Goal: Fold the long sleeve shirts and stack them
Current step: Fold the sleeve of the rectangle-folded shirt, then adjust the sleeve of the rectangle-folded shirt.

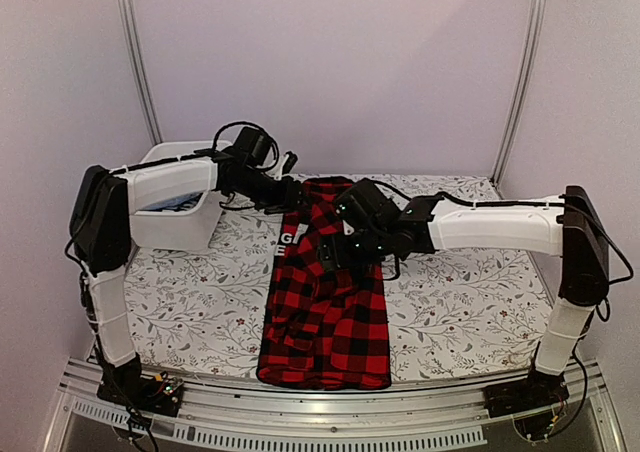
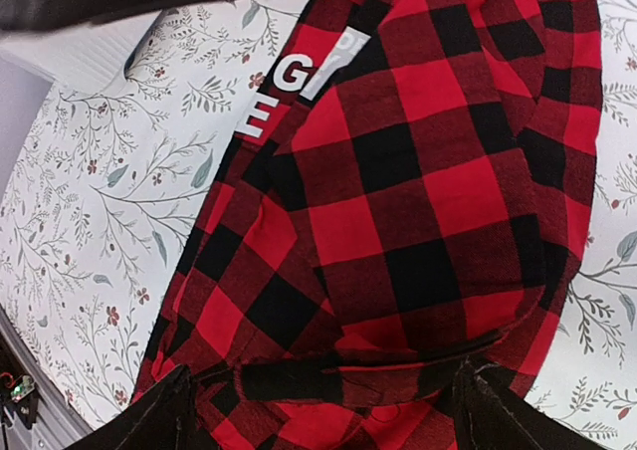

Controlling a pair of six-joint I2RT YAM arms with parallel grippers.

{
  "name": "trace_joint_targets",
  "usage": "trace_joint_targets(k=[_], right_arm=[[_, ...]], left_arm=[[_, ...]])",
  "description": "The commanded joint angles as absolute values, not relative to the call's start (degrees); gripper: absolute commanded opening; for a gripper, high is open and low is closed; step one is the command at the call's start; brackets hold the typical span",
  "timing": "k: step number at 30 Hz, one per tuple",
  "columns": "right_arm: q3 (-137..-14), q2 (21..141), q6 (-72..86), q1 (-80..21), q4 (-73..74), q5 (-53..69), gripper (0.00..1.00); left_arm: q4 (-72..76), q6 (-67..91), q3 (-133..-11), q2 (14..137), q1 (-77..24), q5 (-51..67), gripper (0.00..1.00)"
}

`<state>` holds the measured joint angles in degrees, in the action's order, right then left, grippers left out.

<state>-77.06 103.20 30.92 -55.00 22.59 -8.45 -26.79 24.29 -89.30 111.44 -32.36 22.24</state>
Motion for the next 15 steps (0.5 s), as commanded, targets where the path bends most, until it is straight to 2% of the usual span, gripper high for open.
trace_joint_targets(k=[1, 4, 9, 15], right_arm=[[-88.4, 111.8, 33.6, -59.6, 32.7, -21.1, 0.91], [-95.4, 118.3, 35.5, -61.2, 39.2, -24.6, 0.94], [-100.5, 124.1, 37.0, -62.6, 45.8, -27.6, 0.95], [-98.6, 123.4, 41.4, -63.4, 51.2, -31.7, 0.87]], left_arm=[[-29.0, 20.8, -101.2, 121.3, -30.4, 15.0, 0.56], [-31.2, 19.6, -110.8, 128.1, -29.2, 14.7, 0.56], [-32.7, 18.5, -119.8, 135.5, -28.0, 15.3, 0.58], [-32.6, 18.1, -123.1, 138.7, -27.8, 16.8, 0.58]])
